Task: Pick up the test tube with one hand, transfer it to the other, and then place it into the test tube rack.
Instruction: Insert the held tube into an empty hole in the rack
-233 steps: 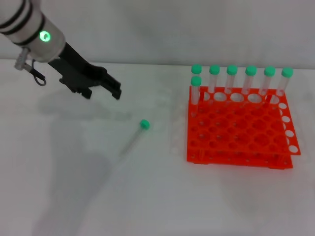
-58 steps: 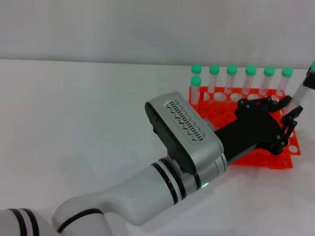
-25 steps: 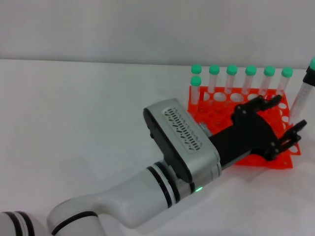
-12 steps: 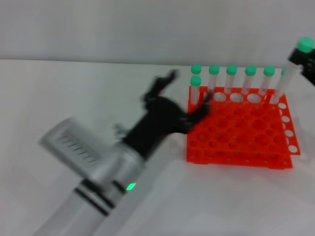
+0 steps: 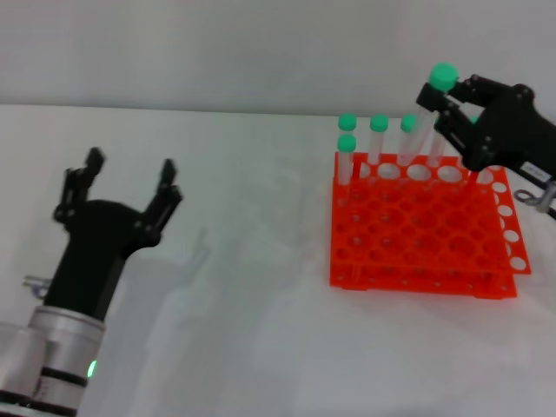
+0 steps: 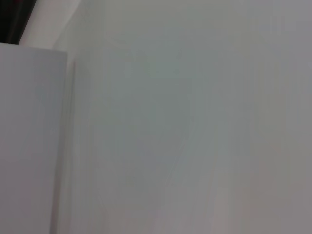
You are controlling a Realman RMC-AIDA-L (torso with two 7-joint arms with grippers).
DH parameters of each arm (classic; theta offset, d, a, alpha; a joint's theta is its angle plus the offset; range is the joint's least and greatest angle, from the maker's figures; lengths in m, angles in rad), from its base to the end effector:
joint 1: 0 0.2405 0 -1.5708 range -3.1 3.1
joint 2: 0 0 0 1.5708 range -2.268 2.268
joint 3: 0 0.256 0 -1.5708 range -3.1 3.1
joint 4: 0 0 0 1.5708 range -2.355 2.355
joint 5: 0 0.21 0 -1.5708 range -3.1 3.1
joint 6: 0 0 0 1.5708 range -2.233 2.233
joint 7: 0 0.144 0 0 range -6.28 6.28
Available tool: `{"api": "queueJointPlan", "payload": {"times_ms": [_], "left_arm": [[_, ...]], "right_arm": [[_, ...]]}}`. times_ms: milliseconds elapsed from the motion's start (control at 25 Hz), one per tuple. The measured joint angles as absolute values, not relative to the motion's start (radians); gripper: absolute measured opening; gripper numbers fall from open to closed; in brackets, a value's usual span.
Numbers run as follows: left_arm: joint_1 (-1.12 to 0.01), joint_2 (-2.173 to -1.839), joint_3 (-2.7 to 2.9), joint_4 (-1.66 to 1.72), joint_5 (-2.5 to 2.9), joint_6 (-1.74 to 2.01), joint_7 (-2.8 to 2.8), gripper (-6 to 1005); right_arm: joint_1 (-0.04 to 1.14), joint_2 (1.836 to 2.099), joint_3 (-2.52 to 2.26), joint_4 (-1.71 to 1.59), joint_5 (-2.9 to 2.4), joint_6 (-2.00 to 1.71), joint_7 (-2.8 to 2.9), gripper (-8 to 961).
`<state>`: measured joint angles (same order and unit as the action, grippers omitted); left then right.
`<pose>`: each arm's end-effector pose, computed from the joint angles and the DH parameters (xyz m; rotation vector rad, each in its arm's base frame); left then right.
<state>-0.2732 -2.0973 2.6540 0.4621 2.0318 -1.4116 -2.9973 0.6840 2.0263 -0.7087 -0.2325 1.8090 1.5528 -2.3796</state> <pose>-0.2728 0.2713 -0.0497 -1.5618 -0.3782 -0.8737 0.2061 0.3739 0.0145 -2.2120 0.1248 1.2290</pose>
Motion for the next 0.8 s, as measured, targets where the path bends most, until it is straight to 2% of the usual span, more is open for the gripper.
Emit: {"api": "queueJointPlan", "payload": {"times_ms": [440,800], "left_arm": [[-0.241,-2.097,2.655,0.446,1.936,-1.403,-2.998,894],[-0.248,-2.097,2.655,0.446,1.935,-1.401,-2.999,894]], "right_arm": [[0.826,2.028,-0.699,-0.014,1.894,1.348,-2.520,218],[0.880,2.028,-0.675,0.083,1.922,1.220,-2.586,220]]}}
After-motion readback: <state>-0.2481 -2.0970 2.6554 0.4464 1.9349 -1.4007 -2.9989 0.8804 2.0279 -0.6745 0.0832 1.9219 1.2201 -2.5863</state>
